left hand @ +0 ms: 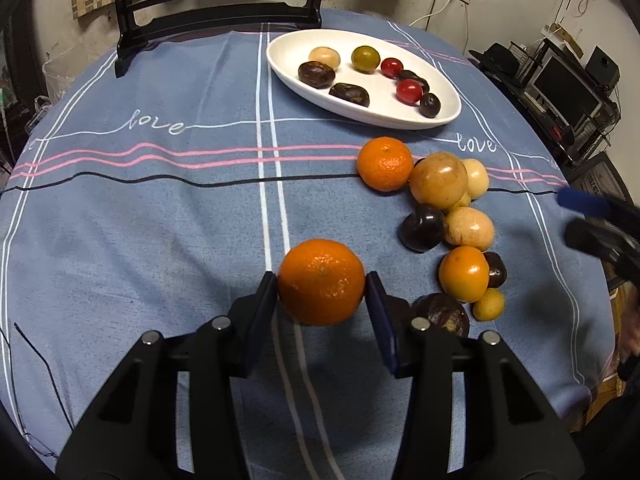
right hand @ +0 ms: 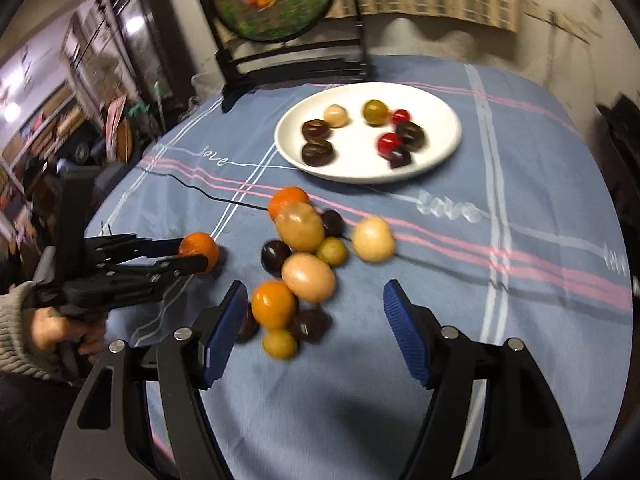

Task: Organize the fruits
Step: 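Grasp a large speckled tan fruit with the right tool while the left tool holds the mandarin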

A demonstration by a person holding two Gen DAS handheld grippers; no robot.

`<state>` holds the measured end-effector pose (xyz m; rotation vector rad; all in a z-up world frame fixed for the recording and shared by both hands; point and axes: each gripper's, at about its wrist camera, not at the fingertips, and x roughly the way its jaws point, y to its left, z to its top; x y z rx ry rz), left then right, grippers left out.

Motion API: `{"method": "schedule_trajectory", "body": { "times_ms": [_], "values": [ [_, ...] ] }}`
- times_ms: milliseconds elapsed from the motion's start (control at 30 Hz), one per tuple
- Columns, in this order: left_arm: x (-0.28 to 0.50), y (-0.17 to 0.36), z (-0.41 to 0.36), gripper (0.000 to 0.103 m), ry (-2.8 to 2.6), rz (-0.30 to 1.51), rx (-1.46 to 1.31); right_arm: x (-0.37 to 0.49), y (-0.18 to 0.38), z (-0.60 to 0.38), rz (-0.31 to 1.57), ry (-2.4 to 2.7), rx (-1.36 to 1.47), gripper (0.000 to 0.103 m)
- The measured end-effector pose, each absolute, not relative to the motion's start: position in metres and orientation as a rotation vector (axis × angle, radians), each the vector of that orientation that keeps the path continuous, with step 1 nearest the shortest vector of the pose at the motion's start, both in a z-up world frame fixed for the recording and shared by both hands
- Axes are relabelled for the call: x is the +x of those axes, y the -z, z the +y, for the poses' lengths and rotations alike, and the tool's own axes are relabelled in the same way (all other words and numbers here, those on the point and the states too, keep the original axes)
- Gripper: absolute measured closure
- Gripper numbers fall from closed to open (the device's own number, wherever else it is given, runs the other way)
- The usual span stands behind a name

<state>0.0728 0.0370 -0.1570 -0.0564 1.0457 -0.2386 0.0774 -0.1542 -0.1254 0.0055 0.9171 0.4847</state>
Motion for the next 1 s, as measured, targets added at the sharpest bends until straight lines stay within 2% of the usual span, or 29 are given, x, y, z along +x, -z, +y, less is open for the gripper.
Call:
{"method": "schedule_trajectory", "body": {
  "times_ms": [233,633,700,1000],
  "values": [
    [0.072,0.162,0.04,0.057,0.225,1.059,-0.069,0.124,0.142,-0.118,0.95,-0.534,-0.054,0.045],
    [0.075,0.166,0.04,0.056,0.222,1.054,-0.073,0.151,0.162,-0.094,0.987,-0.551,-0.088,0.052],
    [0.076,0.168,0.041,0.056,0.221,1.061,-0.078,0.152,0.165,-0.095,0.992,-0.547,-0.085,0.062],
    [0.076,0.173,0.041,0.056,0.223,1.084,-0.09,0.153,0.169,-0.1,0.999,-0.558,-0.057,0.064]
  ]
}}
